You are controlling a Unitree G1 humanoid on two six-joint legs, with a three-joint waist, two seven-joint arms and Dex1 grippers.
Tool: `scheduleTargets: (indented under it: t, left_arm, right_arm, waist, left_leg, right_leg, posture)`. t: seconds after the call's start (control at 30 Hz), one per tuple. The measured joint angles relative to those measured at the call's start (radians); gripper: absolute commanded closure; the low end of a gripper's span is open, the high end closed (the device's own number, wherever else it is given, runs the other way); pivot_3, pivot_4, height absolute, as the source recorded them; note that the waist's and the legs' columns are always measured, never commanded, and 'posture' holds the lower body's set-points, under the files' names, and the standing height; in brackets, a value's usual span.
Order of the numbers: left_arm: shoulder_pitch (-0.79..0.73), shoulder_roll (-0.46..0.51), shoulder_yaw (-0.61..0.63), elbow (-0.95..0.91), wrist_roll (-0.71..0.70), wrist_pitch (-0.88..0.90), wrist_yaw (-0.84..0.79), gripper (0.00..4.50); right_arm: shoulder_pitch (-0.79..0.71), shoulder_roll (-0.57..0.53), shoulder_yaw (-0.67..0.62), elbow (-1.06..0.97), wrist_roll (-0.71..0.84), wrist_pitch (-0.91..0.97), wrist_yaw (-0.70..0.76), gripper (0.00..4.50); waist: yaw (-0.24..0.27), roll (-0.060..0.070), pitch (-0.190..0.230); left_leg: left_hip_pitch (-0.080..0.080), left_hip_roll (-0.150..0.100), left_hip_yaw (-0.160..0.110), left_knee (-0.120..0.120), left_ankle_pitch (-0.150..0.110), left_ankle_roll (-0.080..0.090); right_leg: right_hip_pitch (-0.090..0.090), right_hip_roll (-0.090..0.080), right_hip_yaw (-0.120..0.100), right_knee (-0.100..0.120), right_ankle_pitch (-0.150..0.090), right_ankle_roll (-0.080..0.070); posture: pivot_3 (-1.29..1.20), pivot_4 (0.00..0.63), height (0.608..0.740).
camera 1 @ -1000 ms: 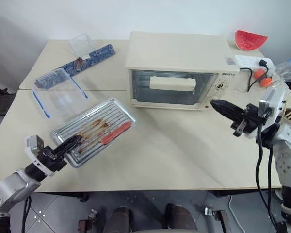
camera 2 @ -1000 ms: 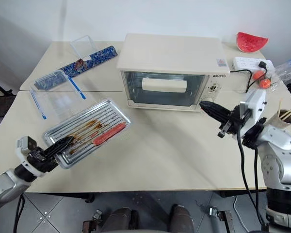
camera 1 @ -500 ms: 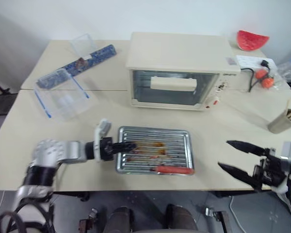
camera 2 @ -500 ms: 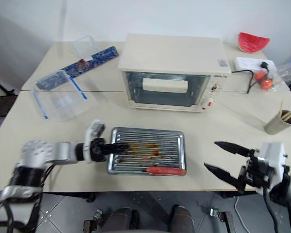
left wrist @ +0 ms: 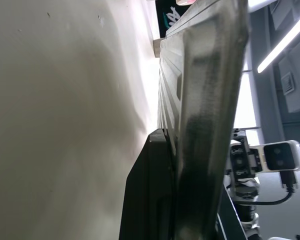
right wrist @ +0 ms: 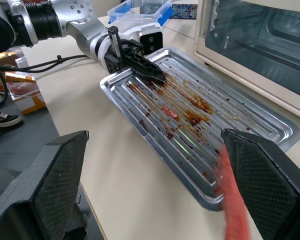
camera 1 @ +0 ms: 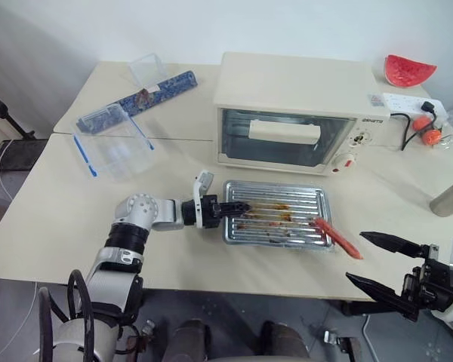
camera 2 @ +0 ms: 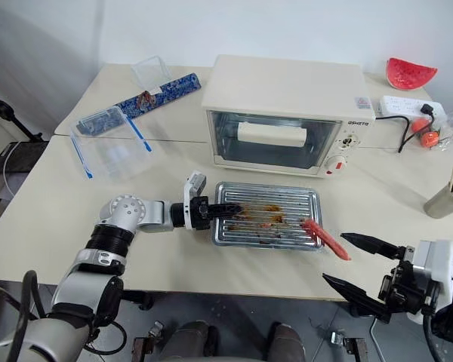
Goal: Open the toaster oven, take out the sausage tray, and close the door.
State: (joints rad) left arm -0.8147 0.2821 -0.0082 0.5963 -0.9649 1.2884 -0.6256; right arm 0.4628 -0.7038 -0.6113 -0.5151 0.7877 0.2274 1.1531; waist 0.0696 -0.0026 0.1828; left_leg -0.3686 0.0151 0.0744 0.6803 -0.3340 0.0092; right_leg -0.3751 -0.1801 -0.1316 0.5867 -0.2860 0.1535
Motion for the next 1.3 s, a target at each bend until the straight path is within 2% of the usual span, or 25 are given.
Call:
scheduleTargets:
  t: [0.17, 0.2, 0.27, 0.43, 0.57, 0.7, 0.87, 0.97, 1.07, 1.17, 1.3]
  left_arm:
    - [-0.005, -0.015, 0.017, -0.013, 0.060, 0.020, -0.006, 4.50]
    - [-0.005, -0.019, 0.020, -0.016, 0.069, 0.022, -0.005, 4.29]
    - [-0.005, -0.025, 0.028, -0.020, 0.091, 0.021, -0.002, 3.84]
    - [0.009, -0.020, 0.024, -0.042, 0.166, 0.009, 0.000, 2.31]
    - [0.028, -0.021, 0.036, -0.086, 0.170, 0.004, -0.024, 1.10]
    - [0.095, 0.057, -0.044, -0.227, 0.193, -0.087, -0.128, 0.04]
    - [0.202, 0.229, -0.067, -0.372, 0.265, -0.257, -0.241, 0.01]
    - [0.318, 0.331, -0.018, -0.433, 0.306, -0.428, -0.342, 0.01]
    - [0.379, 0.365, 0.047, -0.462, 0.312, -0.549, -0.404, 0.01]
    - [0.501, 0.436, 0.142, -0.477, 0.369, -0.778, -0.476, 0.01]
    - [0.655, 0.464, 0.253, -0.482, 0.426, -0.937, -0.465, 0.01]
  right_arm:
    - [0.010, 0.007, -0.009, 0.015, -0.014, -0.016, 0.003, 0.06]
    - [0.010, 0.007, -0.009, 0.017, -0.016, -0.021, 0.003, 0.02]
    - [0.008, 0.007, -0.009, 0.025, -0.020, -0.030, 0.004, 0.00]
    - [0.006, 0.008, -0.006, 0.048, -0.026, -0.032, 0.007, 0.00]
    - [0.004, 0.008, 0.000, 0.052, -0.033, -0.032, 0.007, 0.00]
    - [0.002, 0.010, 0.016, 0.054, -0.041, -0.033, 0.007, 0.00]
    - [-0.005, 0.011, 0.020, 0.069, -0.044, -0.033, 0.013, 0.00]
    - [-0.013, 0.011, 0.021, 0.088, -0.047, -0.034, 0.021, 0.00]
    - [-0.031, 0.009, 0.028, 0.096, -0.054, -0.033, 0.025, 0.00]
    - [-0.065, 0.007, 0.052, 0.119, -0.061, -0.050, 0.038, 0.00]
    - [-0.126, 0.008, 0.081, 0.189, -0.092, -0.092, 0.059, 0.00]
  waist:
    - [0.002, 0.001, -0.001]
    - [0.003, 0.001, -0.001]
    - [0.004, 0.001, -0.001]
    - [-0.008, 0.001, -0.001]
    - [-0.016, 0.001, -0.001]
    - [-0.027, 0.001, -0.001]
    - [-0.052, 0.002, -0.001]
    - [-0.055, 0.002, -0.001]
    - [-0.042, 0.001, 0.000]
    - [-0.044, 0.001, 0.000]
    - [-0.045, 0.002, 0.000]
  left_leg:
    - [0.000, 0.000, 0.000, 0.000, 0.000, 0.000]
    - [0.000, 0.000, 0.000, 0.000, 0.000, 0.000]
    - [0.000, 0.000, 0.000, 0.000, 0.000, 0.000]
    - [-0.001, 0.000, 0.000, -0.002, 0.000, 0.000]
    - [0.000, 0.000, 0.000, -0.001, 0.000, 0.000]
    - [0.001, 0.002, 0.000, -0.001, 0.000, -0.001]
    - [0.002, 0.005, -0.004, -0.003, 0.000, -0.003]
    - [0.000, 0.005, -0.005, -0.004, -0.001, -0.003]
    - [-0.002, 0.005, -0.006, -0.002, -0.002, -0.001]
    - [-0.002, 0.005, -0.006, -0.002, -0.004, -0.001]
    - [-0.002, 0.005, -0.005, -0.003, -0.005, 0.001]
  right_leg:
    - [0.000, 0.000, 0.000, 0.003, 0.000, 0.000]
    - [0.000, 0.000, 0.000, 0.003, 0.000, 0.000]
    - [0.000, 0.000, 0.000, 0.003, 0.000, 0.000]
    - [-0.001, 0.000, 0.000, 0.003, 0.000, 0.000]
    - [0.000, 0.000, 0.000, 0.004, 0.000, 0.000]
    - [-0.001, 0.001, 0.001, 0.004, 0.000, 0.000]
    - [-0.002, 0.004, 0.002, 0.004, 0.000, -0.001]
    - [-0.004, 0.004, 0.002, 0.003, 0.000, -0.002]
    - [-0.004, 0.004, 0.001, 0.002, 0.000, -0.001]
    - [-0.004, 0.004, 0.001, 0.000, 0.000, -0.001]
    - [-0.004, 0.003, 0.001, -0.001, 0.000, -0.001]
  posture:
    - [0.00, 0.150, 0.740]
    - [0.00, 0.150, 0.740]
    - [0.00, 0.150, 0.740]
    - [0.00, 0.150, 0.740]
    - [0.00, 0.150, 0.740]
    - [0.00, 0.150, 0.740]
    - [0.00, 0.150, 0.740]
    - [0.00, 0.150, 0.740]
    - [0.00, 0.150, 0.740]
    - [0.00, 0.150, 0.740]
    - [0.00, 0.150, 0.740]
